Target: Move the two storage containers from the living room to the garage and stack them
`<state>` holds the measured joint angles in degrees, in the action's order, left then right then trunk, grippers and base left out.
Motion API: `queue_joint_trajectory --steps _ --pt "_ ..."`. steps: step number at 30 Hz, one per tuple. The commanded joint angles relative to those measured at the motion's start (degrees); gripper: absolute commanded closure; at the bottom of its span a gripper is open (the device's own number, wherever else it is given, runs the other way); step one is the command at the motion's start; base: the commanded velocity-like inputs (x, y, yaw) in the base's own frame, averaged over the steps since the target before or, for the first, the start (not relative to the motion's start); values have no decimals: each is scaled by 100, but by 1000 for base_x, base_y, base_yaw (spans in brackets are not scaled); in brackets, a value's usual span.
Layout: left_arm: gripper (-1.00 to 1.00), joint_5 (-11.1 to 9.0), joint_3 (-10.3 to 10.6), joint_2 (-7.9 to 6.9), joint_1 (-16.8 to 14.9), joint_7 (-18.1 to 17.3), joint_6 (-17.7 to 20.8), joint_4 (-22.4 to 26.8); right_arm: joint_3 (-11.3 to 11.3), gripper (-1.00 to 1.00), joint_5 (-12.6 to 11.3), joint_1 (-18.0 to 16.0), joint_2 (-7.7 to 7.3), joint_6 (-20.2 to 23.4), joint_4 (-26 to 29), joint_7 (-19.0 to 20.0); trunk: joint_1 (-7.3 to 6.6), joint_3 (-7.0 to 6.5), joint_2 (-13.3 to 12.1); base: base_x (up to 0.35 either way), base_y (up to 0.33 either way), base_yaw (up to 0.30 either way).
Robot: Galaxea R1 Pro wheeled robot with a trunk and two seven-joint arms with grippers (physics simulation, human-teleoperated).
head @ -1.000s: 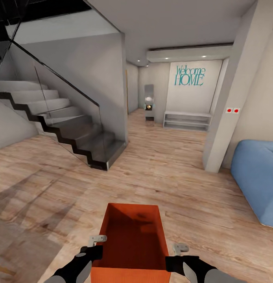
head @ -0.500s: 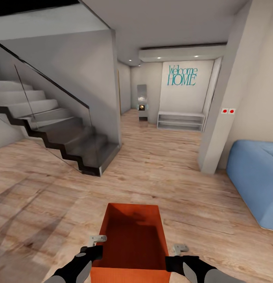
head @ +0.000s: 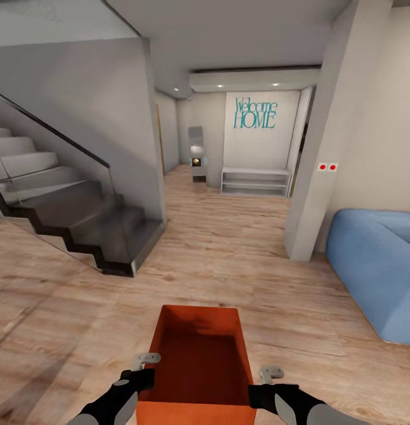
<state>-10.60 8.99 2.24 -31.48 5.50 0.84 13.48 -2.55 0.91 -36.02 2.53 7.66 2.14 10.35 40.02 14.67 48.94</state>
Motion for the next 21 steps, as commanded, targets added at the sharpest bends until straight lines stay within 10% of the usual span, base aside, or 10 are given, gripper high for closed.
queue_joint_trajectory --steps 1,21 --pt "100 -136 156 -8 1 -152 13 -12 -123 100 24 -4 -138 -160 357 11 4 8 5 329 75 -279" --pt "100 -136 156 -5 1 -153 13 -12 -116 100 24 -6 -137 -160 357 11 4 8 5 328 74 -45"
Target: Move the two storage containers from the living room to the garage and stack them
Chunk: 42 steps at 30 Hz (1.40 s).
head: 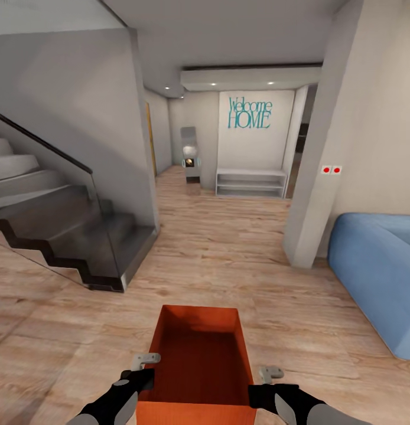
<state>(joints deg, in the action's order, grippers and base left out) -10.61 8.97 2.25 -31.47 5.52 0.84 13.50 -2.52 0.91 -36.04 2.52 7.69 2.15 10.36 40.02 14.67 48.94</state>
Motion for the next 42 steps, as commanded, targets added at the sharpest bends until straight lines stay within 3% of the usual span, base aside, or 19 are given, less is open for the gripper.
queue_joint_trajectory --steps 1,42 --pt "100 -135 157 -6 0 -154 13 -14 -118 100 24 -3 -137 -162 356 10 4 8 5 328 74 0" --pt "100 -135 157 -8 0 -148 12 -14 -117 100 26 -3 -138 -162 356 8 4 8 5 328 74 -25"
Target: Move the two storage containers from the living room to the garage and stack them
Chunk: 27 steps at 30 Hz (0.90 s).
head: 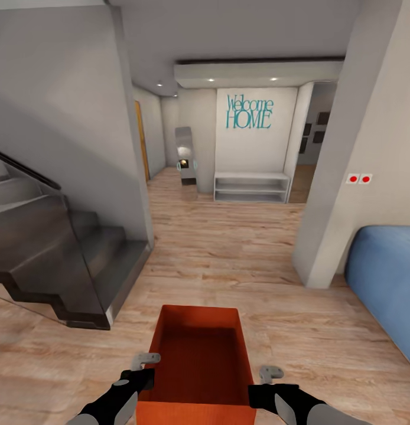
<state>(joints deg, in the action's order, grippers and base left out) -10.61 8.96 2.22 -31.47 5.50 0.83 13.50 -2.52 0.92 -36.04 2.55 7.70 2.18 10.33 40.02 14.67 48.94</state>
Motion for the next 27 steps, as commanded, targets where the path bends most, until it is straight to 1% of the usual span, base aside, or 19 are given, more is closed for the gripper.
queue_joint_trajectory --steps 1,27 --pt "100 -135 158 -5 0 -145 13 -14 -117 100 26 -5 -141 -164 354 11 4 8 5 328 74 0" --pt "100 -135 158 -5 0 -145 6 -14 -117 100 25 -3 -132 -164 354 5 4 8 5 328 74 0"
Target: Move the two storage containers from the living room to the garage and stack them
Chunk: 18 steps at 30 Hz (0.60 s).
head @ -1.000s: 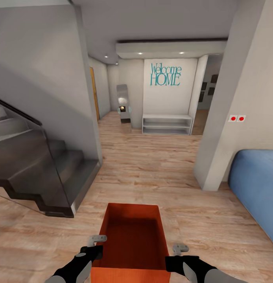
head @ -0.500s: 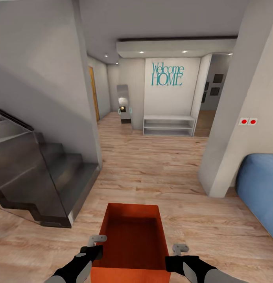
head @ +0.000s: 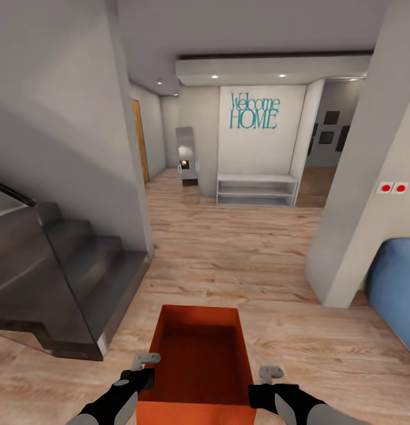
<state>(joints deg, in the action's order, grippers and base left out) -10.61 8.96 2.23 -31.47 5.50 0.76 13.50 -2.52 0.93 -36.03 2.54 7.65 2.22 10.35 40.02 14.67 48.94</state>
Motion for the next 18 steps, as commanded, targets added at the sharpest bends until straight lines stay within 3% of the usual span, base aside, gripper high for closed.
queue_joint_trajectory --steps 1,18 --pt "100 -135 158 -5 0 -146 12 -14 -117 100 23 -3 -131 -159 350 2 4 8 5 328 74 0" --pt "100 -135 158 -5 0 -146 12 -14 -117 100 27 -6 -131 -159 350 7 4 8 5 328 74 0"
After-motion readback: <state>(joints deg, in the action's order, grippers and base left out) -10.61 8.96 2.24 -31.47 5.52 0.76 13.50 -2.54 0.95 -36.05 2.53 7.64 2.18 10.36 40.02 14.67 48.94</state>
